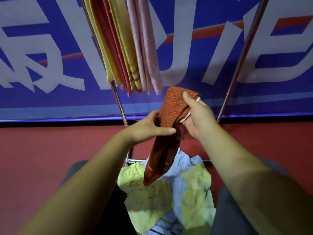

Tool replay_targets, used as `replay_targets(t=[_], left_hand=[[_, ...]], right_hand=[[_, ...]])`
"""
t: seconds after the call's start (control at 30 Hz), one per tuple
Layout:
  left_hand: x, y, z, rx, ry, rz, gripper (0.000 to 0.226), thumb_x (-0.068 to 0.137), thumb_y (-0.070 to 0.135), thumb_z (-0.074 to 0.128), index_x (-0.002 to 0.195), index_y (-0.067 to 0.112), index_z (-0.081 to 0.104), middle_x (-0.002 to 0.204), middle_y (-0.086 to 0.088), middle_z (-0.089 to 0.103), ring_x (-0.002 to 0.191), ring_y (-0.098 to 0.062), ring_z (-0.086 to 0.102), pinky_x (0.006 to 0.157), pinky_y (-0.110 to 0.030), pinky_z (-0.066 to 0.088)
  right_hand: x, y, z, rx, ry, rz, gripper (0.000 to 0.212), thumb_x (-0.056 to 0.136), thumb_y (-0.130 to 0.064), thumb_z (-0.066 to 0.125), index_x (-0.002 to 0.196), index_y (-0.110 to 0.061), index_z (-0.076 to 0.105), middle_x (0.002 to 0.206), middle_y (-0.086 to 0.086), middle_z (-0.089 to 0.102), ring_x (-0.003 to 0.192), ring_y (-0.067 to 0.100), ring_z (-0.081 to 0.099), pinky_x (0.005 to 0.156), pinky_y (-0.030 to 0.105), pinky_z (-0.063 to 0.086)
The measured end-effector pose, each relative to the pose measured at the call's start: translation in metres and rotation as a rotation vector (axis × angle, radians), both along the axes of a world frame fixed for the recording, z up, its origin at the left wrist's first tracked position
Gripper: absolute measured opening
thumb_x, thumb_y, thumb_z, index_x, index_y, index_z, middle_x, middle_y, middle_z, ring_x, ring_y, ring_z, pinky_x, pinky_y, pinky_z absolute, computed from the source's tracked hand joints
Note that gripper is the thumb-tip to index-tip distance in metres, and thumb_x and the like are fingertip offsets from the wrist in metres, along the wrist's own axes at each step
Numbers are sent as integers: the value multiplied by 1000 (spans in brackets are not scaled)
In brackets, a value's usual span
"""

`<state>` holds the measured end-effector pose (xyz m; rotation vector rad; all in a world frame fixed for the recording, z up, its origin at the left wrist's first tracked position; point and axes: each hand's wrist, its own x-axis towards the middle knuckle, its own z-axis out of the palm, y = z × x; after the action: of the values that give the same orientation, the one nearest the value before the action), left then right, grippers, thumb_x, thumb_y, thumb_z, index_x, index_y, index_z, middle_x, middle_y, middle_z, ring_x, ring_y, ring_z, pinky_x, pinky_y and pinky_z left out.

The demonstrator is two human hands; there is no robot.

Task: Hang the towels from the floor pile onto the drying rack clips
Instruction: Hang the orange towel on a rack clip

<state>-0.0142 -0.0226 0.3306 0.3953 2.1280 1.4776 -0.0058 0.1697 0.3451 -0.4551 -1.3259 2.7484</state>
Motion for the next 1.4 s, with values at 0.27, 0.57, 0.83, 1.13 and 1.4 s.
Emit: replay_targets(t=[0.27,0.57,0.83,1.13,1.4], left_hand=[[-9,28,-63,-383,330,184,19,101,17,55,103,12,73,92,-2,73,87,-16,64,71,-27,44],[-29,33,-45,-203,294,294,26,95,47,74,95,21,68,83,4,74,73,-6,65,74,-30,53],[-40,14,-40,-411,129,34,29,80,34,92,105,28,79,92,14,81,89,-4,76,85,-26,56],[-35,15,-28,75,-227,237,26,93,25,78,105,2,79,101,-20,80,87,-33,77,94,-45,60],[-40,15,-24,731,-557,337,29,103,16,58,128,8,69,113,-13,75,100,-25,74,100,-40,59]], right_hand=[[-20,12,-38,-86,-193,-147,18,108,-19,60,122,-12,69,100,12,82,88,29,80,76,46,65],[-45,25,-52,245,-173,-83,28,80,-26,80,105,-20,71,104,14,81,94,32,80,91,55,64],[-53,23,-62,325,-186,-115,55,64,-32,85,115,-21,69,105,7,81,98,28,80,97,54,62],[-37,21,-43,81,-254,148,47,98,-43,70,119,-1,71,110,23,78,97,40,79,84,53,64],[-29,18,-53,2,-345,504,102,91,-90,34,137,-7,69,134,21,71,122,38,70,113,51,49]])
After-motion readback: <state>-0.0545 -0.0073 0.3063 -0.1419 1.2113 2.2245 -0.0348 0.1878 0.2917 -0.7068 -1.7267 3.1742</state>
